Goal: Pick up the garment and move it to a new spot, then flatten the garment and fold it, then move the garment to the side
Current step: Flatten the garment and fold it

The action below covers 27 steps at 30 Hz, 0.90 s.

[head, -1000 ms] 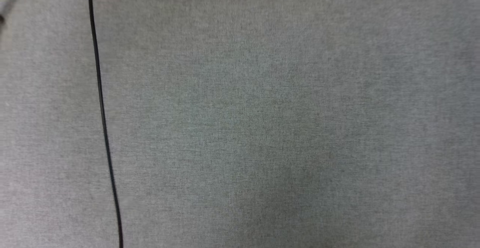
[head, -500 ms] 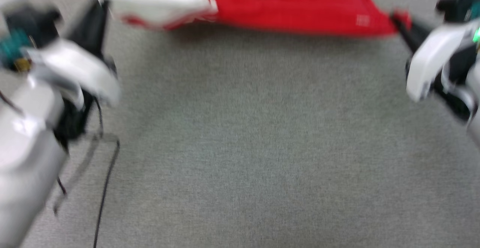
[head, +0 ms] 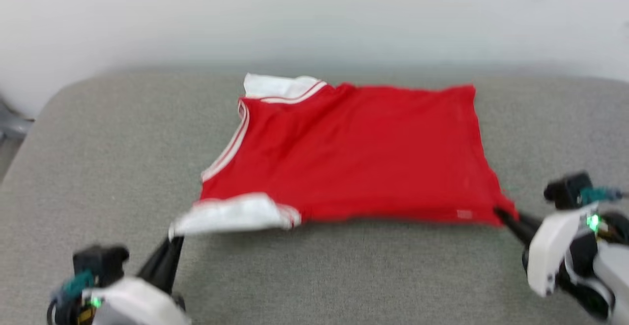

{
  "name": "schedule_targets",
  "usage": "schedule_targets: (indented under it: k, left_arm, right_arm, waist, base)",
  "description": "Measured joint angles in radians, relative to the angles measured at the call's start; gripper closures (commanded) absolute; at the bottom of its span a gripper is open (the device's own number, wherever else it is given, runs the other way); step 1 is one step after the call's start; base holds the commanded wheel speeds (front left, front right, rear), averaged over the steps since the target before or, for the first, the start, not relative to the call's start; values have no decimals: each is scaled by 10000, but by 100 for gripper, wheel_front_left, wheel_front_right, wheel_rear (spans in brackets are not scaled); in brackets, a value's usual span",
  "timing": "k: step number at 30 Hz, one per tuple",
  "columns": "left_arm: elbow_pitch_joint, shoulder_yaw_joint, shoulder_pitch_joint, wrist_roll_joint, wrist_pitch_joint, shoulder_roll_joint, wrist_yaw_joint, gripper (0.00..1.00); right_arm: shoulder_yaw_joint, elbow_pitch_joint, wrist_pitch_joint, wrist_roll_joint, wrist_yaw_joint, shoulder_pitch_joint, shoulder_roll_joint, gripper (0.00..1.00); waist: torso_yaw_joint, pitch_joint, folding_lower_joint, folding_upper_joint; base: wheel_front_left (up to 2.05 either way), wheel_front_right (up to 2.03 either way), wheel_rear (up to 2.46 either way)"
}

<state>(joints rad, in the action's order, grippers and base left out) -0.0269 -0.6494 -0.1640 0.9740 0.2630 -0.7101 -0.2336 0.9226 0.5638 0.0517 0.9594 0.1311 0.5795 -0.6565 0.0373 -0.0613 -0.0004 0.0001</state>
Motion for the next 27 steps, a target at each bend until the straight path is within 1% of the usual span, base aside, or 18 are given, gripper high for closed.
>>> schedule_targets:
  k: [3,6,9,11,16,20,23,27]
  left_arm:
    - [309,159,1071,341,0,-10,-228,100]
    - [546,104,2022,635,0,-23,-307,100]
    - [711,-98,2686,932,-146,-44,-280,100]
    - [780,-176,3027,1179,-263,-40,-244,100]
    - [949,-261,3844,1641,-485,-186,-349,100]
    - [1198,-336,4120,1762,-629,-368,-332,100]
    - [1241,-263,4093,1680,-633,-543,-345,100]
    - [1254,-267,3481,1290,-665,-583,-173,100]
  right_arm:
    - [25,-485,-155,144,2,-825,-324,100]
    - [-19,-1039,-360,359,2,-1705,-679,100]
    - [-176,-1607,-589,422,2,-2381,-1032,100]
    - [-316,-1894,-761,533,0,-2801,-1160,100]
    - [-744,-2441,-1053,537,0,-3806,-1377,100]
    - [-1068,-2815,-1281,575,2,-4560,-1471,100]
    - [-1398,-3049,-1423,520,2,-4793,-1496,100]
    - [-1850,-3275,-1638,343,0,-4836,-1367,100]
  waist:
    - [23,378,0,0]
    - [44,721,0,0]
    - [27,913,1,0]
    - [3,977,1,0]
    - [-60,1087,2,0]
    - [-24,1103,2,0]
    - [-8,1078,3,0]
    - [-28,1009,3,0]
  base:
    - [0,0,0]
    - [0,0,0]
    - [0,0,0]
    - [0,0,0]
    - [0,0,0]
    - [0,0,0]
    - [0,0,0]
    - [0,0,0]
